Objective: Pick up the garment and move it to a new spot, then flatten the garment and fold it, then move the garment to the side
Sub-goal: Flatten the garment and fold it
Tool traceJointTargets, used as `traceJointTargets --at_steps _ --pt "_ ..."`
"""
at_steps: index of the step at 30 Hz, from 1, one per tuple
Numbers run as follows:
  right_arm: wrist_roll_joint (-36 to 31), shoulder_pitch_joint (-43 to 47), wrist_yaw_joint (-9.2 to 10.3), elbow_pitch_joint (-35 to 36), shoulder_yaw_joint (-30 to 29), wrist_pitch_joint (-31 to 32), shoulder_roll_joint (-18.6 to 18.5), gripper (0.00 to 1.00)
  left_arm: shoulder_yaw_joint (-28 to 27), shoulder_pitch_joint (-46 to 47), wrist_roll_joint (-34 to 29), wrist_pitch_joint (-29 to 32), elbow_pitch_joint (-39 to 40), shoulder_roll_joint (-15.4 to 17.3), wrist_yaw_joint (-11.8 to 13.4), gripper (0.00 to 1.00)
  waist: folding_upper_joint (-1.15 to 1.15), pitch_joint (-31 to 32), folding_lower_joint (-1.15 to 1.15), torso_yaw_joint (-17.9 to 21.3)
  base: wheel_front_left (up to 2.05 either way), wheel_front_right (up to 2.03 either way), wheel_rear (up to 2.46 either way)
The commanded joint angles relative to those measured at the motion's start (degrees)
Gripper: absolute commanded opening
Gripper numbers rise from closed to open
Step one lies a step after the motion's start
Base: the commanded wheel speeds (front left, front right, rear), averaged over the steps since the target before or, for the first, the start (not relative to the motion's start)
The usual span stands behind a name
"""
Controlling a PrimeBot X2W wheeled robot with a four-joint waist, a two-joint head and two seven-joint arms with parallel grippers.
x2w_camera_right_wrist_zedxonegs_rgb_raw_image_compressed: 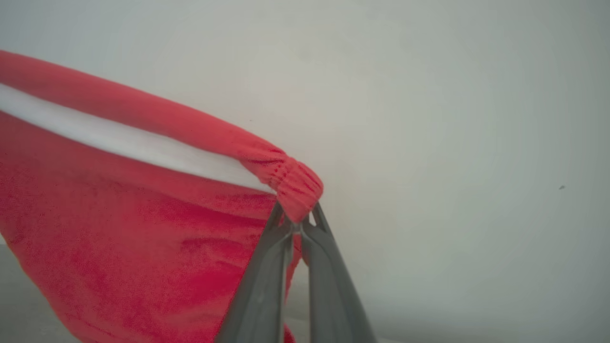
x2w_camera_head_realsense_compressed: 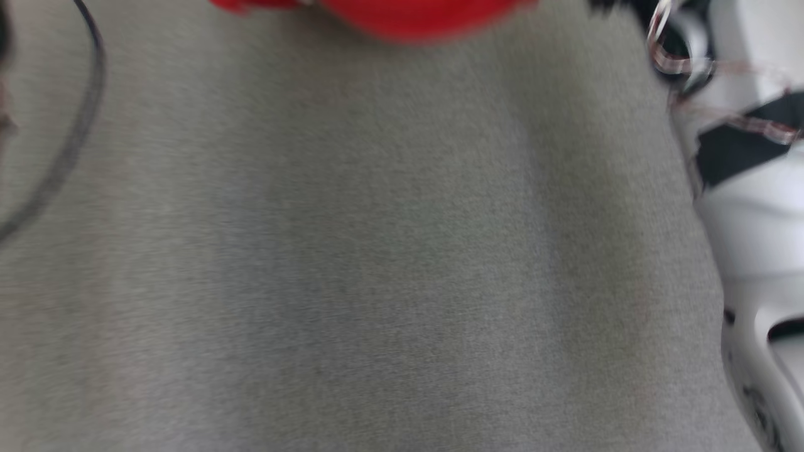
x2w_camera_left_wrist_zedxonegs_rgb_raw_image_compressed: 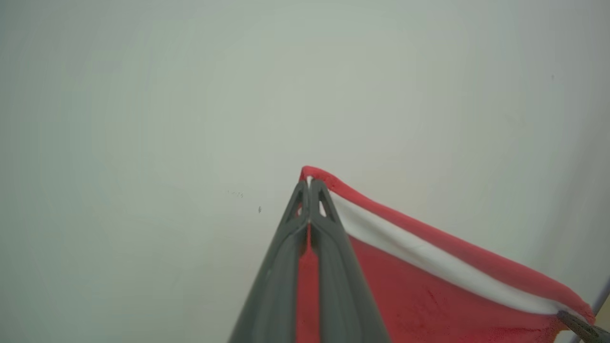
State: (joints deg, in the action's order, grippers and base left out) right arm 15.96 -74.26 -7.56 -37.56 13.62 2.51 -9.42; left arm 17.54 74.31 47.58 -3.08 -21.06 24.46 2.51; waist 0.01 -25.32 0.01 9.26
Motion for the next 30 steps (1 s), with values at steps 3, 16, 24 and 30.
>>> traceJointTargets --at_steps 3,16,24,30 --pt "-4.51 -5.42 0.17 -4.04 -3.80 -7.21 0.84 0.00 -2.28 6.50 -0.66 -5.29 -0.37 -0.61 -0.66 0.00 -0.01 -6.80 -0.01 5.25 0.00 0.00 0.00" --pt "-7.11 -4.70 0.15 -12.53 1.89 -14.69 0.97 0.00 -0.52 -3.13 0.42 -11.86 2.49 -5.23 -8.56 0.00 -0.01 -11.14 -0.01 0.55 0.00 0.00 0.00" --pt "4.65 9.70 0.15 -9.22 12.94 -9.90 -4.76 0.00 -5.65 -34.02 5.46 -12.09 10.86 -10.74 -8.91 0.00 -0.01 -4.03 -0.01 -4.35 0.00 0.00 0.00" --pt "12.23 22.42 0.15 -0.81 17.70 -1.78 -9.95 0.00 -2.42 -50.67 8.50 -8.03 11.37 -10.81 -7.97 0.00 -0.01 4.87 -0.01 -5.99 0.00 0.00 0.00"
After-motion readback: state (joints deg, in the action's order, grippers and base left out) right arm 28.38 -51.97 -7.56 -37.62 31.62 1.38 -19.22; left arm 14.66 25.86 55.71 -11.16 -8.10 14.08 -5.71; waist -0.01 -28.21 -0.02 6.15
